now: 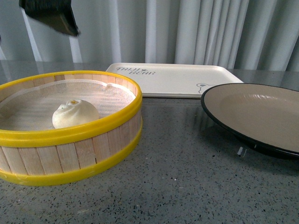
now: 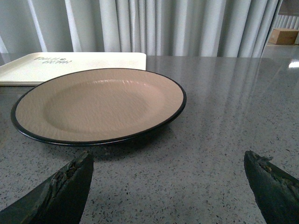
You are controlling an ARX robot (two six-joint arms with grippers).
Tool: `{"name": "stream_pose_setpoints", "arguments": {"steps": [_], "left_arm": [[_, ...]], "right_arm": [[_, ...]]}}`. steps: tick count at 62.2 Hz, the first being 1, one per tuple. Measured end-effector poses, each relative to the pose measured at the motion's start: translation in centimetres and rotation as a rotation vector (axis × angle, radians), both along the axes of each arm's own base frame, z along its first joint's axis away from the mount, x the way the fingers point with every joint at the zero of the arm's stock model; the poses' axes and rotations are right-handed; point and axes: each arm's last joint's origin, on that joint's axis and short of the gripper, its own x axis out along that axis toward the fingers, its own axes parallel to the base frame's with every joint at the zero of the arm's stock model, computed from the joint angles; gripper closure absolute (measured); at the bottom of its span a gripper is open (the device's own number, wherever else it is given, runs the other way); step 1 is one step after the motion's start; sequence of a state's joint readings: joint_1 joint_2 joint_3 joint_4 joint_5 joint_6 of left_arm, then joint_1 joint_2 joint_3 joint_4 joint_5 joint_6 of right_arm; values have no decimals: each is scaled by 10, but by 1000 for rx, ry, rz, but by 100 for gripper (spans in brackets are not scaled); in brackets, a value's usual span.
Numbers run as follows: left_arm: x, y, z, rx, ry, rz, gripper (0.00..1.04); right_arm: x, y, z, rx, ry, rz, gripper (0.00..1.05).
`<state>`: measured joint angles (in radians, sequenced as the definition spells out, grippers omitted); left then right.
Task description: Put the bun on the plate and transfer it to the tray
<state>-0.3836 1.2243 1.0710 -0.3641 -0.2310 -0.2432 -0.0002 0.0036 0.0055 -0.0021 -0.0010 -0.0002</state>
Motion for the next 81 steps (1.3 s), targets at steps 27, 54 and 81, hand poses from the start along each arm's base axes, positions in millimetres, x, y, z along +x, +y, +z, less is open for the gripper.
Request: {"name": "stream_pose_setpoints", "arguments": {"steps": [27, 54, 81], "left_arm": [[6, -16, -26, 16, 89, -40, 7], [21, -33, -51, 120, 163, -64, 7], [31, -45, -53, 158, 158, -78, 7]], "right_arm": [[0, 0, 0, 0, 0, 0, 9], [0, 0, 0, 0, 0, 0, 9], [0, 0, 0, 0, 0, 0, 9]]}}
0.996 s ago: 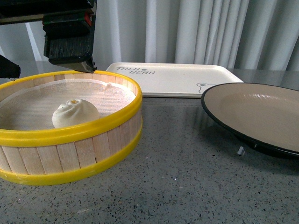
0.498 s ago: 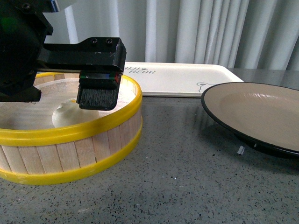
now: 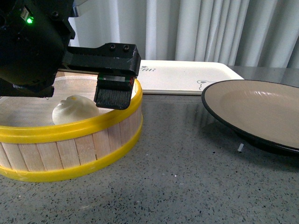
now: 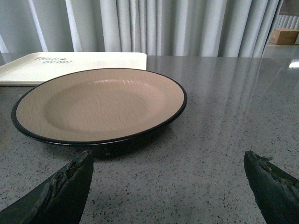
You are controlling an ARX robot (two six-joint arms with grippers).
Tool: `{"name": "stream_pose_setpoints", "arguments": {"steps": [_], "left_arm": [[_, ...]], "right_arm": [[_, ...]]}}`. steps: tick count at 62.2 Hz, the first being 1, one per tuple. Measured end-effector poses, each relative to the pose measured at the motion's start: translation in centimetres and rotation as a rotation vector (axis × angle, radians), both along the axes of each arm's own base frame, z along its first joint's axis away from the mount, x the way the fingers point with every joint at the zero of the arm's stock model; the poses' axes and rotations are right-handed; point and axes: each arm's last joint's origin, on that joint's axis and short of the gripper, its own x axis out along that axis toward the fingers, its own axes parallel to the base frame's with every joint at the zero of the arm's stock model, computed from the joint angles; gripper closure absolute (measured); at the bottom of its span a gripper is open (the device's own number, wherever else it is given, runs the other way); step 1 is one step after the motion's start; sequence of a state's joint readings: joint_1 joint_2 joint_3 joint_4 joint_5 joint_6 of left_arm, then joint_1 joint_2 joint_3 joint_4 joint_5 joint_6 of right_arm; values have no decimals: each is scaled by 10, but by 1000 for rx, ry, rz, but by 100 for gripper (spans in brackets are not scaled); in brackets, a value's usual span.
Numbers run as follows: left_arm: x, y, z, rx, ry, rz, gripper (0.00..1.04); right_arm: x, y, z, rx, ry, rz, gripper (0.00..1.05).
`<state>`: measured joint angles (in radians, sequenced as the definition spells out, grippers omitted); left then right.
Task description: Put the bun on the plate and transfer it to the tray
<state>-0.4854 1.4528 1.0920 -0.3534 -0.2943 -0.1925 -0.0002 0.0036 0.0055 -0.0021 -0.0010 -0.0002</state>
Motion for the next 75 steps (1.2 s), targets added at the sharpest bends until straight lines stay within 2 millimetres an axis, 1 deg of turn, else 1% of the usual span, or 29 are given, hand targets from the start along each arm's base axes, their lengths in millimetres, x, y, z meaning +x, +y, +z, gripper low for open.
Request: {"name": "stream_pose_setpoints", "arguments": {"steps": [25, 28, 31, 36, 40, 42, 62, 65, 75], "left_arm": [[3, -8, -3, 82, 17, -6, 7], [3, -9, -4, 88, 20, -11, 11], [3, -10, -4, 89, 26, -17, 20], [3, -11, -4, 90, 31, -25, 31], [3, -11, -6, 97, 42, -28, 45], [3, -11, -6, 100, 45, -28, 51], [3, -11, -7, 95, 59, -25, 96], [3, -11, -6, 93, 59, -24, 101], [3, -12, -2, 71, 60, -35, 101]], "right_arm": [[0, 0, 0, 0, 0, 0, 9], [0, 0, 0, 0, 0, 0, 9], [0, 0, 0, 0, 0, 0, 9], [0, 0, 0, 0, 0, 0, 9], [0, 0, 0, 0, 0, 0, 9], [0, 0, 0, 0, 0, 0, 9], [0, 0, 0, 0, 0, 0, 9], [0, 0, 0, 0, 0, 0, 9], [0, 0, 0, 0, 0, 0, 9]]}}
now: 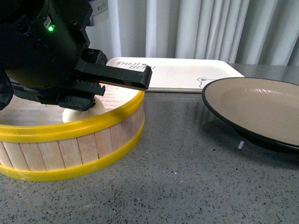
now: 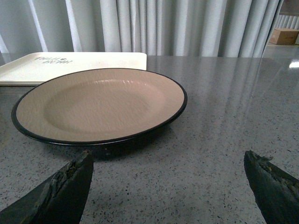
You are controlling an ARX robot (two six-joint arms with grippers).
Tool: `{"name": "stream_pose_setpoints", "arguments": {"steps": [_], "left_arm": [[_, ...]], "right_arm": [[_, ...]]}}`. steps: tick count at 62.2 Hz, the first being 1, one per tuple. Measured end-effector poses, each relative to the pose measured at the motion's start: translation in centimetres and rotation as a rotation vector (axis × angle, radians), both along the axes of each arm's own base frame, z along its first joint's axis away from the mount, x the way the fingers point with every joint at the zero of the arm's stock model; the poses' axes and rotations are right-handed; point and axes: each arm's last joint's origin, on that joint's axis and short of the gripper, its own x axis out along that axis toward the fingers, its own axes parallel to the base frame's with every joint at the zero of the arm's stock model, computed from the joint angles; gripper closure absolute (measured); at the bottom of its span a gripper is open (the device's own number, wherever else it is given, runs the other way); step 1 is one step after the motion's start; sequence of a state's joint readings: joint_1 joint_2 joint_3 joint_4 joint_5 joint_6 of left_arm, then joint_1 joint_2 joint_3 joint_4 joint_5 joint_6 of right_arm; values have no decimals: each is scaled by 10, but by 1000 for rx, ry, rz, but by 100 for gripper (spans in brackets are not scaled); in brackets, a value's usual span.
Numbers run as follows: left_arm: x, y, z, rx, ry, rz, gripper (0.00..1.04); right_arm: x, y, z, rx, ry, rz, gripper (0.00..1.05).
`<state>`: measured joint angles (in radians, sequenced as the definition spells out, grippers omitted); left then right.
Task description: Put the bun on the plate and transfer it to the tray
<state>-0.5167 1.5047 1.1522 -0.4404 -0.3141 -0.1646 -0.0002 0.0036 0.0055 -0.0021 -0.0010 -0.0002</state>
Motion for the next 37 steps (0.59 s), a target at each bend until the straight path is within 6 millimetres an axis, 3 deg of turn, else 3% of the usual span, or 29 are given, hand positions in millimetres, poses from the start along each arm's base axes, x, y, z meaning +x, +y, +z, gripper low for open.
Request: {"name": "stream_pose_setpoints", "arguments": {"steps": [22, 37], "left_arm": [[3, 2, 16, -40, -25, 16, 101], [11, 0, 60, -64, -124, 5, 101]], "right_arm": [[0, 0, 0, 0, 0, 0, 9], [0, 0, 0, 0, 0, 0, 9]]}}
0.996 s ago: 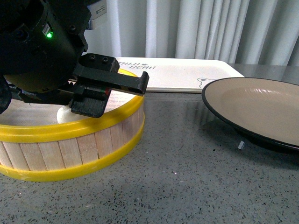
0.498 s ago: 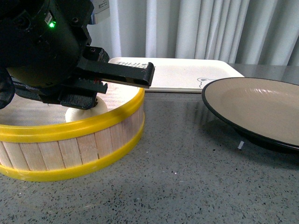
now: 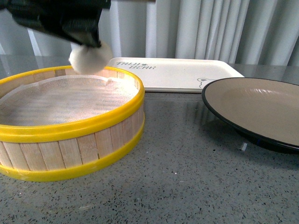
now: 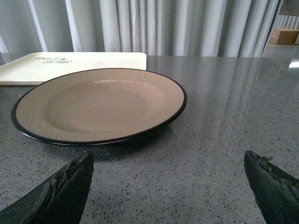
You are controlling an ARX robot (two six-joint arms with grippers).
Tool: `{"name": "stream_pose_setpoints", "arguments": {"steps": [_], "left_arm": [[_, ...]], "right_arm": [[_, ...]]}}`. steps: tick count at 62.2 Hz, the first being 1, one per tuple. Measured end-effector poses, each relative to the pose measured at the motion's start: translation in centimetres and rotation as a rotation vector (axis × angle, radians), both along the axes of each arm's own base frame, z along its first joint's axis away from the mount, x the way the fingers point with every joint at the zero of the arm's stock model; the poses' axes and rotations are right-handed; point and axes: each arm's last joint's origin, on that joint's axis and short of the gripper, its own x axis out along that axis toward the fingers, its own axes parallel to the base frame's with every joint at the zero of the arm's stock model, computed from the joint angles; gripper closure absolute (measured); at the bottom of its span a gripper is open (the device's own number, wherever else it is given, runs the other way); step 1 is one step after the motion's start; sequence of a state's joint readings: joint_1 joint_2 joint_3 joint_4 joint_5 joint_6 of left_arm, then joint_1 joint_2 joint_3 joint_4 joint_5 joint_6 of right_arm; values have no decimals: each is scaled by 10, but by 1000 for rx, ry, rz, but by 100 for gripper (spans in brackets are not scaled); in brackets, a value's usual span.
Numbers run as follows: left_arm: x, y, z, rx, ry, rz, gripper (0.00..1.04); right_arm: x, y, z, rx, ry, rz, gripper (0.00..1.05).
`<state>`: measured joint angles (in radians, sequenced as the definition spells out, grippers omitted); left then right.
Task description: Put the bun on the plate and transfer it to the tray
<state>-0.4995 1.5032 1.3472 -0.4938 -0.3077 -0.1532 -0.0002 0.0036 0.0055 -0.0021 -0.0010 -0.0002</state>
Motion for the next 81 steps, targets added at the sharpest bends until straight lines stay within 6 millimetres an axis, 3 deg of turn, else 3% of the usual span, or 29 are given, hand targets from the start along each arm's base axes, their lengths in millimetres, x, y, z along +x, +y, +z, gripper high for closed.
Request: {"name": "stream_pose_setpoints", "arguments": {"steps": [11, 22, 33, 42, 66, 81], "left_arm": [[9, -23, 32, -6, -81, -46, 101], [12, -81, 50, 4, -118, -188, 101], [6, -145, 42, 24, -120, -335, 101], [2, -180, 23, 59, -99, -416, 101], [22, -214, -28, 139, -37, -438, 101], [27, -217, -26, 131, -10, -463, 101]], "right_arm": [[0, 0, 0, 0, 0, 0, 9], [0, 0, 0, 0, 0, 0, 9], [0, 0, 0, 0, 0, 0, 9], [0, 0, 0, 0, 0, 0, 9], [0, 0, 0, 0, 0, 0, 9], [0, 0, 0, 0, 0, 0, 9]]}}
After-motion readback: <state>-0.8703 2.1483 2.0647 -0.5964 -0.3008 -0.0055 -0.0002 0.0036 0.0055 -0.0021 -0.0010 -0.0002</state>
